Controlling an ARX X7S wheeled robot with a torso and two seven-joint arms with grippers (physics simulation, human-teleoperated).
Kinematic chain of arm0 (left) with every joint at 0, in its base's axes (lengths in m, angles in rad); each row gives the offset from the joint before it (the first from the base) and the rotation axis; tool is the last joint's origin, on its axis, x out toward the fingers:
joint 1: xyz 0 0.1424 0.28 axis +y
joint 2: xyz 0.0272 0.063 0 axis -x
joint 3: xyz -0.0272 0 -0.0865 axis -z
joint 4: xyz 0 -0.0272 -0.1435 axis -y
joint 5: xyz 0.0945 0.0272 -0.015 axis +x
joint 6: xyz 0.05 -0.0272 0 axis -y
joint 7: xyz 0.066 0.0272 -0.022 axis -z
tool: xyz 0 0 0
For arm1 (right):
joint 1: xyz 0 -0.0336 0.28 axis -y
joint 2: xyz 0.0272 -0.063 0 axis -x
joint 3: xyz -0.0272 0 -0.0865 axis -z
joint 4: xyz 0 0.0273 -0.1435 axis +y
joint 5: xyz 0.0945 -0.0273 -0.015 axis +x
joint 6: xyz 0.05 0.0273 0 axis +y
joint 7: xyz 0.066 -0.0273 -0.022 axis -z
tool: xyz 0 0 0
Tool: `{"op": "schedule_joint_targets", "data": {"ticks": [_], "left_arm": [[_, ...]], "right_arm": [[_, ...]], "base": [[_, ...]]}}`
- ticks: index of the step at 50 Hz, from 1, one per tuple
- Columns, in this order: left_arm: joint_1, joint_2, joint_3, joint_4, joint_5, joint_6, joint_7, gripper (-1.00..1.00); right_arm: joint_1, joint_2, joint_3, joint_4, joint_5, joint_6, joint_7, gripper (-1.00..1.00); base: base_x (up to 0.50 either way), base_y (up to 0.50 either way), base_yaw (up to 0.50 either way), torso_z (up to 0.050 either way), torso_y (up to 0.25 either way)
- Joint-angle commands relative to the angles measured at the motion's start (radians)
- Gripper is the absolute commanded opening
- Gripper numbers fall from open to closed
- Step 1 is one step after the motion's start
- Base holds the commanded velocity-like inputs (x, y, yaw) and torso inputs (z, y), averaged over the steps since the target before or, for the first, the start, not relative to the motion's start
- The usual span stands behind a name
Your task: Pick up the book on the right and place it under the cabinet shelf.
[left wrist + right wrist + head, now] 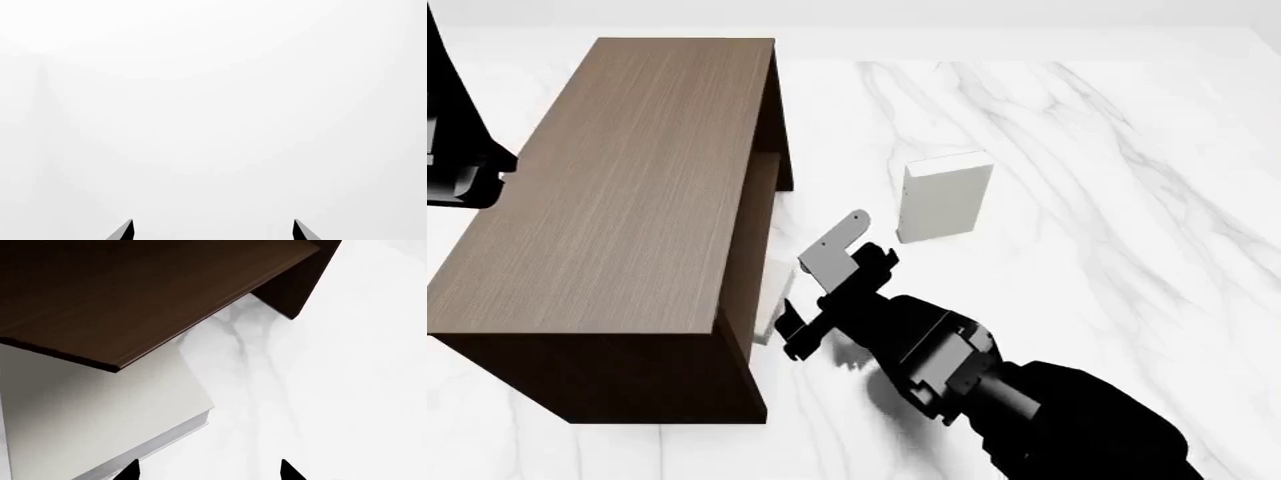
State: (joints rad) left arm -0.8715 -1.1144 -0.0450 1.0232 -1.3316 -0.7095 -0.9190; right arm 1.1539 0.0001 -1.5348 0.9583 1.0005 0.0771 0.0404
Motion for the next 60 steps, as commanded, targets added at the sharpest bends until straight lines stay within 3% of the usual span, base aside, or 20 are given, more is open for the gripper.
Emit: {"op": "schedule_joint_targets", "data": {"ticks": [1, 33, 46, 60], "left_arm": [[-0.031, -0.014, 0.016, 0.002, -0.027, 0.000, -0.018, 1.00], [-0.089, 0.054, 0.129, -0.026, 0.012, -0.038, -0.027, 1.00], [-0.051, 0.075, 0.144, -0.028, 0.059, -0.025, -0.006, 1.00], [-0.054, 0.071, 0.146, -0.025, 0.052, -0.016, -0.009, 1.00]], "right_arm": [[0.022, 0.000, 0.004, 0.020, -0.019, -0.003, 0.066, 1.00], [0.110, 0.004, 0.021, 0.040, 0.086, -0.177, 0.081, 1.00], [0.153, 0.256, 0.033, -0.453, 0.103, -0.126, 0.316, 1.00], [0.179, 0.368, 0.044, -0.620, 0.090, -0.113, 0.426, 1.00]], "base": [[0.00, 0.00, 0.00, 0.000, 0.000], [0.00, 0.00, 0.00, 0.000, 0.000], [0.00, 0.00, 0.00, 0.000, 0.000], [0.00, 0.00, 0.00, 0.000, 0.000]]}}
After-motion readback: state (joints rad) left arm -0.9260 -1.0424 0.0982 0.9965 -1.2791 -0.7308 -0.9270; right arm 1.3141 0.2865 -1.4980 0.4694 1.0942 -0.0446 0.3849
